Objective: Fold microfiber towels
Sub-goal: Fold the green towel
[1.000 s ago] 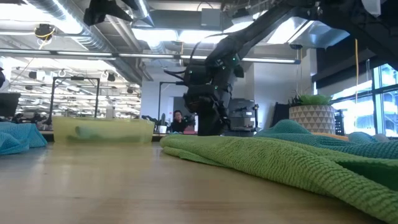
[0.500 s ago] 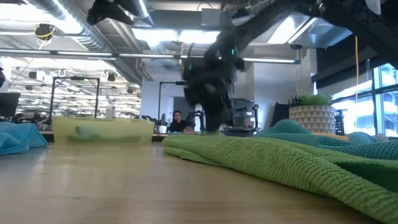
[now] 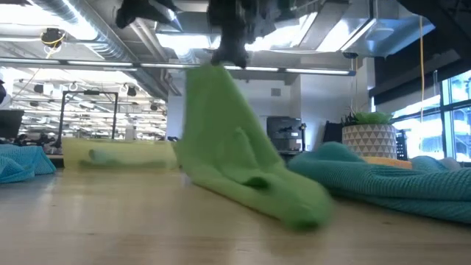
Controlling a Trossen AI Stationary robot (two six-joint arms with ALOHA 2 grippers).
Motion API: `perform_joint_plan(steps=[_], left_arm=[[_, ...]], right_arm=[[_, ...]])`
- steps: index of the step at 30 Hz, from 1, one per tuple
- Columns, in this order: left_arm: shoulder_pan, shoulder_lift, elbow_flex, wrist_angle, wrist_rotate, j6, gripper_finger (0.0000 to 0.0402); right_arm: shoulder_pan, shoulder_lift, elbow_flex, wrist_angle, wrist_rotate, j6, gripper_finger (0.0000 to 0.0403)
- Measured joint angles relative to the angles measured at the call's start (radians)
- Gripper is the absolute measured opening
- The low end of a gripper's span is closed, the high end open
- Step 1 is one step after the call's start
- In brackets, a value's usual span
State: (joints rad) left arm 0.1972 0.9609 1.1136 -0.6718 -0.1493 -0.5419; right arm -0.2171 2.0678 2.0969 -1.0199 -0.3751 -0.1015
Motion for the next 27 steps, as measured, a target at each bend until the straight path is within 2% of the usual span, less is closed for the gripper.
perform_joint_plan(steps=[2, 6, 10, 13, 15, 19, 27], left_arm=[[0.026, 0.010, -0.003, 0.005, 0.058, 0.025, 0.0161], [0.092, 0.025, -0.002, 0.037, 0.267, 0.060, 0.0184], [0.117, 0.059, -0.002, 0.042, 0.456, 0.059, 0.0201], [0.108, 0.067, -0.002, 0.078, 0.527, 0.037, 0.0207], [0.093, 0.067, -0.002, 0.093, 0.523, 0.028, 0.0207], [0.072, 0.062, -0.002, 0.103, 0.443, 0.046, 0.0208], [0.025, 0.092, -0.002, 0.102, 0.325, 0.190, 0.0212]], right_arm=[[0.023, -0.002, 0.041, -0.024, -0.012, -0.031, 0.0001], [0.064, -0.001, 0.114, -0.092, -0.010, -0.076, 0.0001], [0.081, -0.001, 0.175, -0.130, 0.039, -0.092, 0.0001], [0.078, -0.001, 0.194, -0.127, 0.041, -0.087, 0.0001], [0.074, -0.001, 0.195, -0.128, 0.041, -0.087, 0.0000], [0.062, -0.001, 0.195, -0.138, 0.031, -0.091, 0.0000], [0.063, -0.001, 0.195, -0.138, 0.007, -0.115, 0.0000]])
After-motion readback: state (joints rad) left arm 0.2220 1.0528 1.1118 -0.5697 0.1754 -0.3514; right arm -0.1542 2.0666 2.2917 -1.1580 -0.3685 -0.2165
